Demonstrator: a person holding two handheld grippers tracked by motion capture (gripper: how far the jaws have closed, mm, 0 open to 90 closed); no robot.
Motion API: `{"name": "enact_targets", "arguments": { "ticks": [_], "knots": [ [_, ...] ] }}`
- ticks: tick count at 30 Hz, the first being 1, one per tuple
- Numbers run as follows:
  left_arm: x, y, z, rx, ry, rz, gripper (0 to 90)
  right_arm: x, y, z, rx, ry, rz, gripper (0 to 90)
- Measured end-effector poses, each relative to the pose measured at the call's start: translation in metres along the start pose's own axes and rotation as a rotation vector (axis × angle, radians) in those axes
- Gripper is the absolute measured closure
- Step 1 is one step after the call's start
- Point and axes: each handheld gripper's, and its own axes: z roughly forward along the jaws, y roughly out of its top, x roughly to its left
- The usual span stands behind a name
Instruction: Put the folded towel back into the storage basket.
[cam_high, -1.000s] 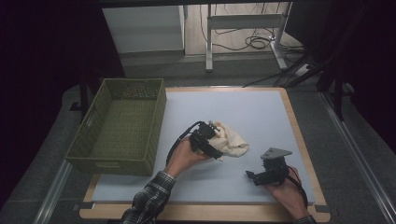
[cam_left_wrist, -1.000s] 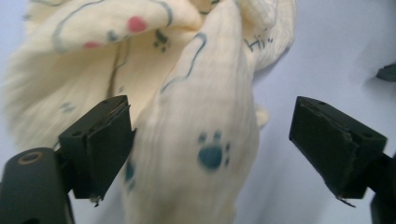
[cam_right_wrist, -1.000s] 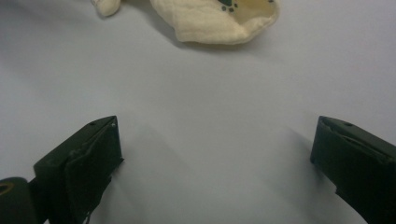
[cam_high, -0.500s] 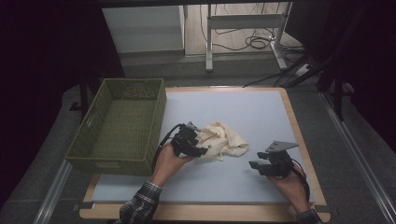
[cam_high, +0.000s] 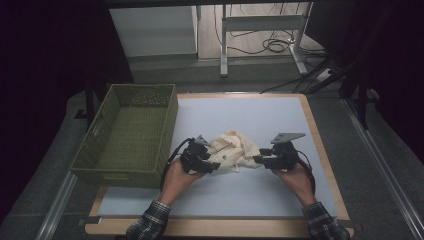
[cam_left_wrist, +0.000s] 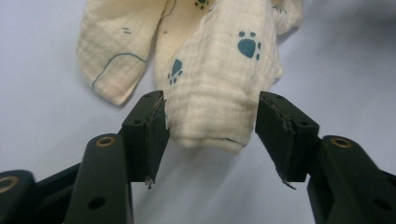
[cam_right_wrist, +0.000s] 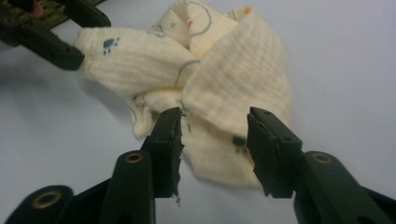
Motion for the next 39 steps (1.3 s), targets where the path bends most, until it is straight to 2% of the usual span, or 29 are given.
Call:
{"name": "enact_targets", "arguments": {
  "ticks": [4, 6, 10, 12, 13, 18, 22, 24, 27, 30, 32, 34, 37, 39],
  "knots": [
    [0.003, 0.001, 0.006, -0.002, -0.006, -0.002, 43.5, 0.002, 0.009, 0.022, 0.016, 0.026, 0.003, 49.0],
    [0.005, 0.002, 0.01, -0.004, -0.011, 0.004, 48.9, 0.005, 0.011, 0.032, 0.032, 0.009, -0.011, 50.1],
    [0.01, 0.005, 0.015, -0.002, -0.023, 0.009, 75.7, 0.01, 0.013, 0.045, 0.073, -0.064, -0.041, 79.3],
    [0.013, 0.009, 0.013, -0.018, 0.003, 0.013, 82.1, 0.01, 0.015, 0.042, 0.063, -0.077, -0.039, 84.0],
    [0.015, 0.01, 0.011, -0.022, 0.007, 0.011, 82.4, 0.008, 0.017, 0.037, 0.054, -0.072, -0.035, 84.4],
    [0.025, 0.023, 0.0, -0.076, 0.049, -0.019, 82.4, -0.008, 0.025, 0.013, 0.029, -0.11, -0.016, 84.6],
    [0.032, 0.034, -0.007, -0.095, 0.094, -0.027, 81.3, -0.034, 0.033, -0.011, -0.008, -0.129, 0.049, 84.6],
    [0.036, 0.04, -0.007, -0.089, 0.13, -0.029, 80.5, -0.047, 0.037, -0.02, -0.021, -0.14, 0.087, 84.6],
    [0.044, 0.048, 0.0, -0.064, 0.196, -0.039, 75.4, -0.065, 0.039, -0.027, -0.023, -0.178, 0.119, 84.6],
    [0.051, 0.051, 0.011, -0.027, 0.242, -0.064, 61.9, -0.084, 0.037, -0.024, 0.008, -0.244, 0.132, 81.3],
    [0.052, 0.049, 0.015, -0.022, 0.243, -0.08, 55.7, -0.094, 0.032, -0.019, 0.032, -0.258, 0.161, 76.3],
    [0.048, 0.045, 0.014, -0.029, 0.242, -0.077, 51.1, -0.097, 0.027, -0.02, 0.033, -0.252, 0.173, 72.7],
    [0.042, 0.039, 0.006, -0.045, 0.234, -0.069, 47.7, -0.092, 0.02, -0.028, 0.018, -0.204, 0.175, 68.9],
    [0.037, 0.034, -0.001, -0.051, 0.228, -0.063, 46.3, -0.09, 0.018, -0.029, 0.015, -0.19, 0.175, 68.9]
  ]
}}
